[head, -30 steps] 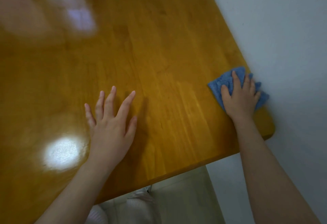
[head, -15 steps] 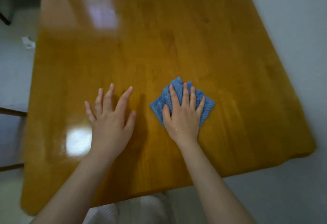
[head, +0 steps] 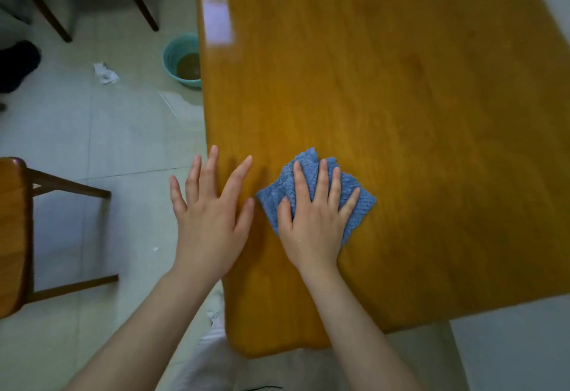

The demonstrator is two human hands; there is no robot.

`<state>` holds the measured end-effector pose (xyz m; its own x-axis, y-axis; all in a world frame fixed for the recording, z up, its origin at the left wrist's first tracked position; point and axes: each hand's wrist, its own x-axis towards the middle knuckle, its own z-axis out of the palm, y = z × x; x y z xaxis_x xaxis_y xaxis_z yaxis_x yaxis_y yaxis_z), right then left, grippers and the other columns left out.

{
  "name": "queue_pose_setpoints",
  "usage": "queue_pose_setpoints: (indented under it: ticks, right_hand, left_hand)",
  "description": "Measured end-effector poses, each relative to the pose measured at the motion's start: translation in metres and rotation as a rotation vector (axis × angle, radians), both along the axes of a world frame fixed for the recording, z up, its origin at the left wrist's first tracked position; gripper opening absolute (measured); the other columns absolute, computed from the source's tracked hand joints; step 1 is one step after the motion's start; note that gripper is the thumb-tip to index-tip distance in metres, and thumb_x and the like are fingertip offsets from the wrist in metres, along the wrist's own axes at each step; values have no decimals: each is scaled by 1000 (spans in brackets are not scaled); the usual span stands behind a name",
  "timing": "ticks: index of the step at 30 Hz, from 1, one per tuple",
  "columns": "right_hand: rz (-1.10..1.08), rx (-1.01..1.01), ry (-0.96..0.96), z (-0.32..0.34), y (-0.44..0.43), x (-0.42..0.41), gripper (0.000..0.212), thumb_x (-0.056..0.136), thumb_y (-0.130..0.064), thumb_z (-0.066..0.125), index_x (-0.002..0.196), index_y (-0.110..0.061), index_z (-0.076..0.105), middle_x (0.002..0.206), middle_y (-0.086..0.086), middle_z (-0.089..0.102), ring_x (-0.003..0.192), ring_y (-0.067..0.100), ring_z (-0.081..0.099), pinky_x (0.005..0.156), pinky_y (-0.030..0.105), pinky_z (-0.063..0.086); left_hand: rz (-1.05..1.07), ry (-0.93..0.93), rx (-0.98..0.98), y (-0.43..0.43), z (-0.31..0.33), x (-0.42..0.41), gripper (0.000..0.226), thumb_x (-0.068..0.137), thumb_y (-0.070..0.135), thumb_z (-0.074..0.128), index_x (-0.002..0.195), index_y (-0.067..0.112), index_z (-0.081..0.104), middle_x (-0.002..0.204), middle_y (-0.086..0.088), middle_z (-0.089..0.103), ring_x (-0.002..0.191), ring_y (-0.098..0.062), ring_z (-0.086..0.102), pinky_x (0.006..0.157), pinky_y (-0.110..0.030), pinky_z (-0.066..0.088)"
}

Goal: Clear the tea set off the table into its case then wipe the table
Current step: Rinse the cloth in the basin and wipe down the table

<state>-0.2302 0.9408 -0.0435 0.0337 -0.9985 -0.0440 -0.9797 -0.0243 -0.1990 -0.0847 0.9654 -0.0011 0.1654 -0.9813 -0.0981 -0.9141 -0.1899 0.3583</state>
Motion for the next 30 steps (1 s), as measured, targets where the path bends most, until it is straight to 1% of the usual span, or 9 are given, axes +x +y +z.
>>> queue_pose_setpoints:
  ticks: [4,7,13,17,19,21,23,26,30]
  right_hand:
    - [-38,-10,8,-1,9,30,60,92,-47,31,150,-32,30,159,10,21,148,32,12,114,64,6]
    - [-74,-16,17,-2,9,44,60,93,-49,31,150,-34,30,159,10,21,148,32,12,114,64,6]
    - [-90,-50,9,-3,-5,68,66,90,-67,33,147,-35,36,158,9,26,147,32,15,115,62,6]
    - [-110,-61,-14,-2,-25,87,73,88,-74,30,146,-31,39,156,11,29,146,33,18,114,63,6]
    - [-111,-77,-27,0,-36,96,71,89,-71,32,145,-29,42,156,9,31,146,32,20,114,62,9]
    - [-82,-104,-69,-1,-50,105,63,92,-64,36,143,-29,45,154,6,35,145,28,24,116,58,10]
    - [-39,-129,-141,-3,-64,113,54,93,-54,40,139,-28,50,150,4,42,144,24,28,118,52,10]
    - [-22,-166,-263,-7,-86,126,49,91,-43,42,134,-26,56,143,2,51,141,20,34,119,42,10]
    - [-10,-224,-375,-11,-113,144,46,87,-34,46,129,-23,61,135,1,58,135,17,43,118,40,18]
  left_hand:
    - [-34,-12,9,6,-6,41,56,93,47,33,149,42,24,161,-8,13,149,-30,6,116,-57,0]
    - [-47,0,10,2,-9,55,56,93,49,32,149,44,23,161,-7,14,148,-30,7,115,-57,0]
    - [-45,16,-2,-24,-5,58,54,93,46,36,147,44,28,161,-4,14,148,-31,7,115,-57,-1]
    - [-61,13,8,-45,4,69,55,93,48,34,146,46,25,161,-4,12,149,-29,5,115,-56,-3]
    - [-62,10,6,-59,9,75,55,93,48,34,147,46,24,161,-4,12,149,-29,4,115,-56,-3]
    - [-52,2,-8,-77,14,82,55,93,49,33,147,45,24,162,-4,11,149,-29,4,115,-55,-3]
    - [-30,6,-28,-93,17,90,52,97,46,37,148,44,25,162,-4,10,149,-29,3,115,-54,-5]
    - [12,42,-42,-110,21,106,53,98,40,44,148,43,27,162,-4,9,149,-28,1,115,-53,-5]
    - [6,57,-16,-127,21,138,52,96,44,38,147,42,30,161,-5,12,148,-29,4,115,-56,-1]
